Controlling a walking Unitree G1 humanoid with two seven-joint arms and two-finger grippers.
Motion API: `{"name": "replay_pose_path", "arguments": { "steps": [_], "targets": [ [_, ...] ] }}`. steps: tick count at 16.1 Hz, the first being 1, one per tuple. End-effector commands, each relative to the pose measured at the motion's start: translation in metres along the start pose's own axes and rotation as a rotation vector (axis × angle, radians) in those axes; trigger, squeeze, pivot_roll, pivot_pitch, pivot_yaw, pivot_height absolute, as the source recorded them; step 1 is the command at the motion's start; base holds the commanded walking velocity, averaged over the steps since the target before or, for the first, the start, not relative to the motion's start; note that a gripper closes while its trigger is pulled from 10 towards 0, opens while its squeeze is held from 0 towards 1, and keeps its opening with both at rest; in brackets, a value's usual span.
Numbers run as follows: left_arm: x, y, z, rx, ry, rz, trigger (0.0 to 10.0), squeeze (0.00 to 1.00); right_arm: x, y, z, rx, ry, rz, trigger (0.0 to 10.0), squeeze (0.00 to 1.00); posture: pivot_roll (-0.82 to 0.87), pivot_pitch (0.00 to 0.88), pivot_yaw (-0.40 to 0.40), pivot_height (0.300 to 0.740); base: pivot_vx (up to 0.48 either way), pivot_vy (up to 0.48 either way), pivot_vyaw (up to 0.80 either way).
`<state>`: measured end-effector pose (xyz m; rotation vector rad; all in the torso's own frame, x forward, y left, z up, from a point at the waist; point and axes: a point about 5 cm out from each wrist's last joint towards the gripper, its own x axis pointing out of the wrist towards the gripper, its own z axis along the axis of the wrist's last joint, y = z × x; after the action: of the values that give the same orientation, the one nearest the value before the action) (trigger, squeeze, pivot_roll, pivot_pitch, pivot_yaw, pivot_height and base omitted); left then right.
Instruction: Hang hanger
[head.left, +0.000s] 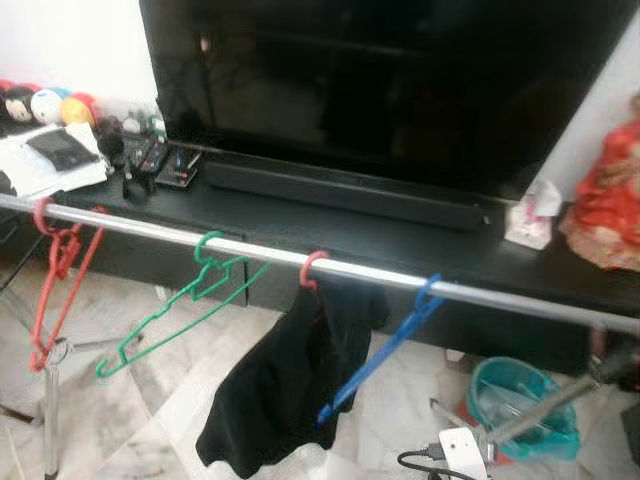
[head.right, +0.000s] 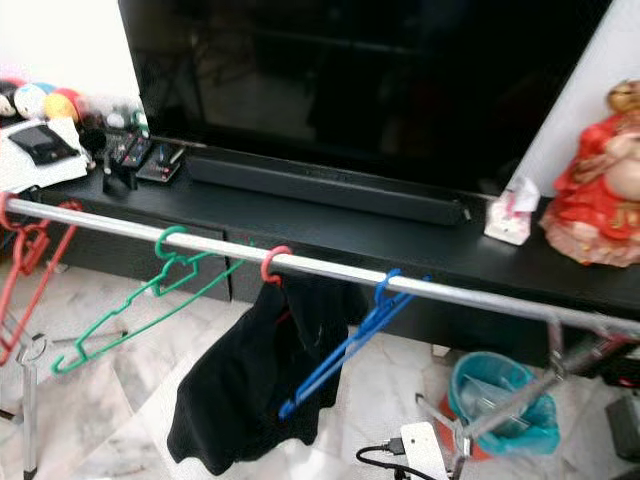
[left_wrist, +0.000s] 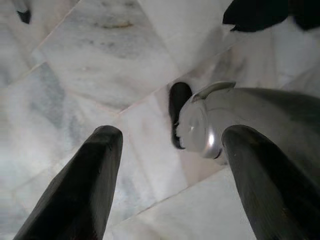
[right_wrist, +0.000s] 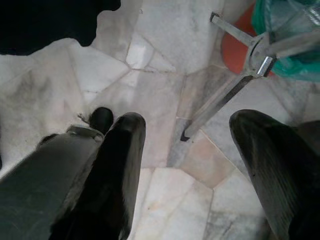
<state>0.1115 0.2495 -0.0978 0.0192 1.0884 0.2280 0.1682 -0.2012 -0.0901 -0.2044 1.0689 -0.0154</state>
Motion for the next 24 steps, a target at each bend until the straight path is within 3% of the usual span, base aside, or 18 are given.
{"name": "replay_pose_path", "arguments": {
  "steps": [1, 24],
  "targets": [
    [0.0005, -0.0025, -0.0002, 0.009, 0.011, 0.004, 10.0, 0.0, -0.0001, -0.0041, 0.001, 0.018, -0.01, -0.01, 10.0, 0.0, 0.1, 0.0, -0.104, 0.74, 0.0, 0.0, 0.0],
    [0.0015, -0.0018, 0.008, 0.091, -0.012, -0.024, 10.0, 0.0, 0.0004, -0.0029, 0.005, 0.039, -0.014, -0.022, 10.0, 0.0, 0.1, 0.0, -0.092, 0.74, 0.0, 0.229, 0.0]
  ]
}}
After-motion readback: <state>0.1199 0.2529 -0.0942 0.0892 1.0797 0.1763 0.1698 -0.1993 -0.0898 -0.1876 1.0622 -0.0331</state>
